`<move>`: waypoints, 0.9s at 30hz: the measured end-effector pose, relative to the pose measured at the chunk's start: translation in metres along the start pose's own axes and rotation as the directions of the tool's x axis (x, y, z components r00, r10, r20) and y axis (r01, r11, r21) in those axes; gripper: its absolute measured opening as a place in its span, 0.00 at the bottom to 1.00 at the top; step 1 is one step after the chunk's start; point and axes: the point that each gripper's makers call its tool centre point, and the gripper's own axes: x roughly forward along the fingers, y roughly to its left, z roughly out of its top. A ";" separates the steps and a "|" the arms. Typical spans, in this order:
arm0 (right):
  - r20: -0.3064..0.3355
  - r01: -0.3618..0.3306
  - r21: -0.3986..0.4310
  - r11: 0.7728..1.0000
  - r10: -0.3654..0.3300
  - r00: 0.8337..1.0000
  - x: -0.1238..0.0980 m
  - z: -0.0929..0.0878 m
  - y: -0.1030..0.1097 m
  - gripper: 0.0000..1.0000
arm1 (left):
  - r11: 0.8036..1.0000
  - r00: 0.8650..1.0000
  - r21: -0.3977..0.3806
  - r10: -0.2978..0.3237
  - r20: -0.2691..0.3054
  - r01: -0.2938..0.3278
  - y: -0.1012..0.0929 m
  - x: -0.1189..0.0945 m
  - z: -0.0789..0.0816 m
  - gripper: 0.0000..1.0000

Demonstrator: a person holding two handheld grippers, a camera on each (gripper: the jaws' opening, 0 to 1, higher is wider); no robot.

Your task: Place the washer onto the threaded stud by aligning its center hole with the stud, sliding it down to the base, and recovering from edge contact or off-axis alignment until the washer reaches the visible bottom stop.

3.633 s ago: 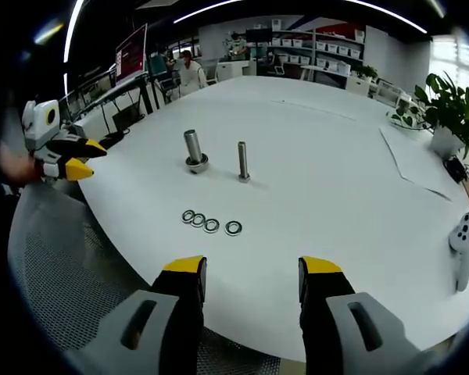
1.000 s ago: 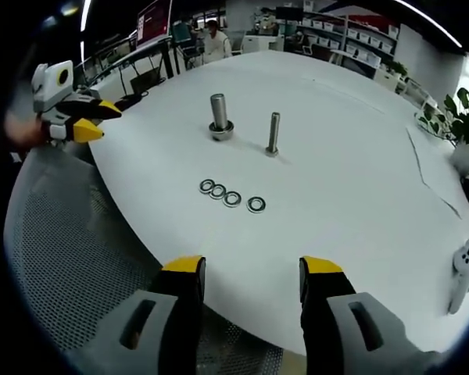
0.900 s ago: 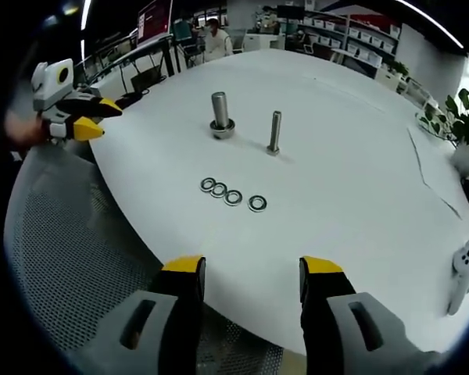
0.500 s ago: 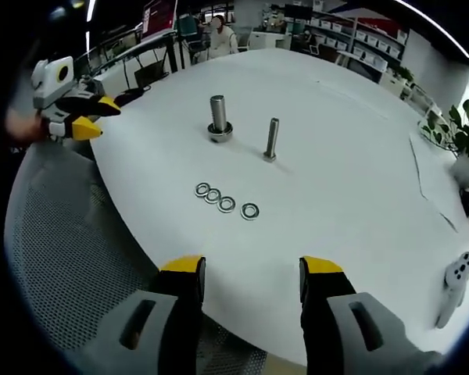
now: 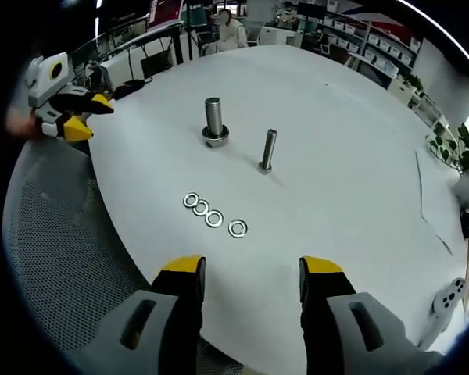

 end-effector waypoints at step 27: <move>-0.175 -0.144 -0.187 0.972 0.112 0.978 0.035 0.006 0.017 0.36 | 1.000 1.000 -0.017 -0.007 -0.028 0.006 -0.001 0.002 -0.007 0.34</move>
